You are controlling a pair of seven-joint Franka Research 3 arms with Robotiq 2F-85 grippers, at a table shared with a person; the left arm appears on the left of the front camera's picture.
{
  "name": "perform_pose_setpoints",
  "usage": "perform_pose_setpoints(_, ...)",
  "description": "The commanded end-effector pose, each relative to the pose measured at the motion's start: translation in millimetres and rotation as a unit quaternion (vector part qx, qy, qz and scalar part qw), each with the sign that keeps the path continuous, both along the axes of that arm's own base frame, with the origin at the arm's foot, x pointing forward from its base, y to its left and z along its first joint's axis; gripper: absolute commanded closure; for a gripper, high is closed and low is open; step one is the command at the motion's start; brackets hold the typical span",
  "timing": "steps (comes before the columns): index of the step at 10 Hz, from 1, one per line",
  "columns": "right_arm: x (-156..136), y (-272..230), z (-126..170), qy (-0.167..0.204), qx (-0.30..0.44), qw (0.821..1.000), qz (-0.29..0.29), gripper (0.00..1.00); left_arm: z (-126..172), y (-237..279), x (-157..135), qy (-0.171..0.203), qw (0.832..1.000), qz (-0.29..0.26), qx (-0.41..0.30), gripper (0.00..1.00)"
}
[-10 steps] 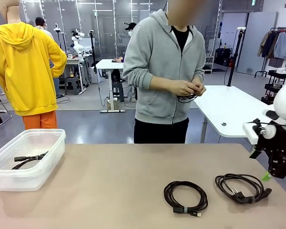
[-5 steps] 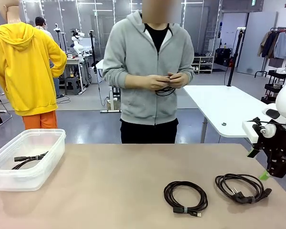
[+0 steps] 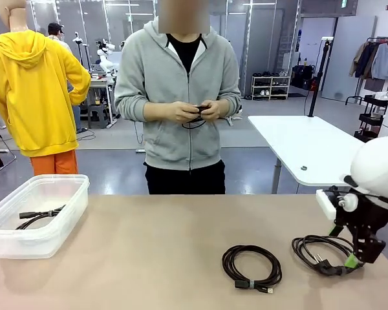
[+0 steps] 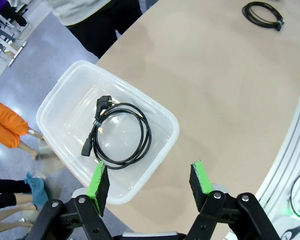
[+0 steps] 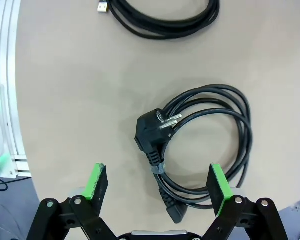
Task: Organize and store the cables.
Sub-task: Place the Power Cable into the Organizing box.
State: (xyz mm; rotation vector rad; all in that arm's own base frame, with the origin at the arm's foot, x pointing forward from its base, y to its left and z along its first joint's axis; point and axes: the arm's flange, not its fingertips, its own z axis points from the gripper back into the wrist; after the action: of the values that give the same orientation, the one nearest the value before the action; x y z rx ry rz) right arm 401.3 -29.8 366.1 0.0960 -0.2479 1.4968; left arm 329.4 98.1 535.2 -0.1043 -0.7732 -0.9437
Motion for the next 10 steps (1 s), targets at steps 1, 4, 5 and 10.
perform_pose_setpoints(1, -6.9, 3.6, -23.0, 0.006, -0.012, 1.000, 0.013, 0.00, 1.2, -2.7, 0.5, 0.004, 1.000, 0.012, 0.004, 0.18)
perform_pose_setpoints(4, 2.9, -0.9, -54.1, 0.032, -0.026, 0.999, 0.008, 0.00, 1.2, -2.7, 0.5, 0.004, 1.000, 0.012, 0.004, 0.18)
perform_pose_setpoints(5, 5.1, -2.1, -61.1, 0.040, -0.033, 0.999, 0.001, 0.00, 1.2, -2.7, 0.5, 0.004, 1.000, 0.012, 0.004, 0.18)
perform_pose_setpoints(10, 6.1, -5.8, -73.1, 0.049, -0.059, 0.997, -0.006, 0.00, 1.2, -2.7, 0.5, 0.004, 1.000, 0.012, 0.004, 0.18)
